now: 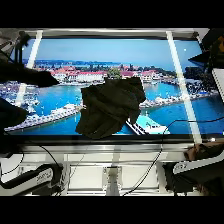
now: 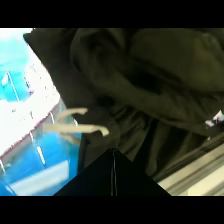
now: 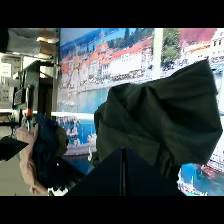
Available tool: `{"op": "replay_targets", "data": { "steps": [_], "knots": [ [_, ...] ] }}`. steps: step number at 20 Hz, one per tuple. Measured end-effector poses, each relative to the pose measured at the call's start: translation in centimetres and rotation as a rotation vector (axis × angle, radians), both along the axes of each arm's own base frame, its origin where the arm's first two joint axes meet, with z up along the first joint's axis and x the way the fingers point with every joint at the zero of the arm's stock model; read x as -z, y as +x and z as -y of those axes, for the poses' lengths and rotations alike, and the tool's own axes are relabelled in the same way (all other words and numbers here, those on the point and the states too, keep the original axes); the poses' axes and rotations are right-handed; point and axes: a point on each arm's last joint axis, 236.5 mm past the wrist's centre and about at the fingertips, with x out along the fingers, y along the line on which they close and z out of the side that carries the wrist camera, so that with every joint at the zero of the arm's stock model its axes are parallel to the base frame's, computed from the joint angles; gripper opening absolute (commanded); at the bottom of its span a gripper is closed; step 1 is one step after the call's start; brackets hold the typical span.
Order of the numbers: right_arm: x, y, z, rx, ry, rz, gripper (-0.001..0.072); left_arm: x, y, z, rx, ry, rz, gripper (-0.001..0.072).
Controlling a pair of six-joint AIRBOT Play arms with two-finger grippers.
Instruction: Fold the clothes and pants, and hang the long-sleeved shirts on hangers.
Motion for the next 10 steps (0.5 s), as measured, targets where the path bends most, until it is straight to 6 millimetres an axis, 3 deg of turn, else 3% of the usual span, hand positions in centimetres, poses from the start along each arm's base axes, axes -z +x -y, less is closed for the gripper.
{"op": "replay_targets", "data": {
  "steps": [6, 8, 9, 10],
  "knots": [
    [1.7, -3.1, -3.4, -0.092, 0.089, -0.022, 0.0017, 8.3, -4.7, -1.3, 0.042, 0.023, -0.222, 0.0023],
    [3.3, -3.8, -4.4, -0.126, 0.056, -0.065, 0.0019, 11.0, -6.8, -1.9, 0.062, 0.053, -0.301, 0.0025],
    [4.3, -4.1, -4.9, -0.144, 0.025, -0.094, 0.005, 12.1, -7.8, -1.8, 0.079, 0.055, -0.33, 0.0068],
    [5.1, -4.3, -5.4, -0.158, -0.006, -0.119, 0.016, 13.1, -8.8, -1.7, 0.098, 0.056, -0.357, 0.0192]
  ]
}}
